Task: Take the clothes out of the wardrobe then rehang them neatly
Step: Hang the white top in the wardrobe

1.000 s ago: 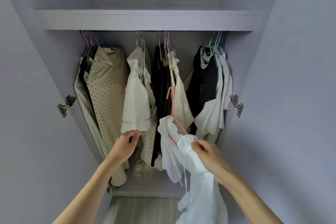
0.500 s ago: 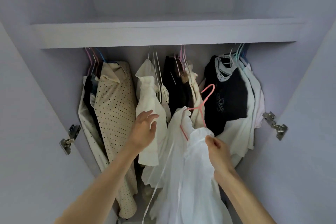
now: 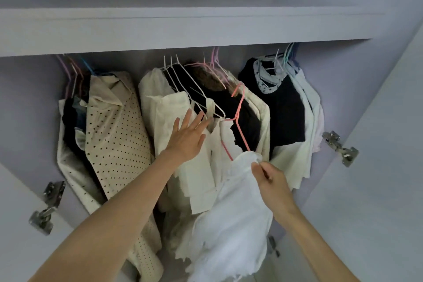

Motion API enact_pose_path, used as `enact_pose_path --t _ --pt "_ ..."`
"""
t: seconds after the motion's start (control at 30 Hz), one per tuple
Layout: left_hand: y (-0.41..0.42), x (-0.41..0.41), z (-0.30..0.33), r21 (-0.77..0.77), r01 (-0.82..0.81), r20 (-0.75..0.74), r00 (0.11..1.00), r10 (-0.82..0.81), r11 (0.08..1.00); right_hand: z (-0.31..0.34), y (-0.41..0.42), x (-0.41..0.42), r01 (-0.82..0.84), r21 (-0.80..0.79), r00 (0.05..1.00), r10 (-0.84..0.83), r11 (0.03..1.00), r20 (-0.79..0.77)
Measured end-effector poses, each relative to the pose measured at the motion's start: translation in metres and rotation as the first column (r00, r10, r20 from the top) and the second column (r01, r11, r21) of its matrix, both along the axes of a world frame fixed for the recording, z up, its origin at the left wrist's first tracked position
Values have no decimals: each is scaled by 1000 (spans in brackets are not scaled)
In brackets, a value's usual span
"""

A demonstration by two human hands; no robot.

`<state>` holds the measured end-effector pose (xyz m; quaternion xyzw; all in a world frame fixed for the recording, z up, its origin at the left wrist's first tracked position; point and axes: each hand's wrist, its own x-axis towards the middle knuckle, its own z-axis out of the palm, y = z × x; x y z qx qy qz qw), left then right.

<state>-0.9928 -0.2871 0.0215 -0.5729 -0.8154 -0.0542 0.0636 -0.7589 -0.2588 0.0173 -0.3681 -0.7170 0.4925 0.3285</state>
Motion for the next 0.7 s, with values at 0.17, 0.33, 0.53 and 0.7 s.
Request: enact_pose_path --t 0.17,0.33,0.53,0.7 --pt "15 -6 4 29 5 -96 995 -2 1000 0 22 -13 -56 -8 998 56 998 30" --pt "48 -8 19 45 16 -125 992 -10 999 -8 41 7 -73 -12 995 73 997 61" --pt "106 -3 15 -26 58 -173 983 -62 998 -17 68 44 -16 7 991 15 1000 135" --pt "108 -11 -4 -1 -11 -317 949 10 1000 -23 77 54 3 2 989 -3 1000 149"
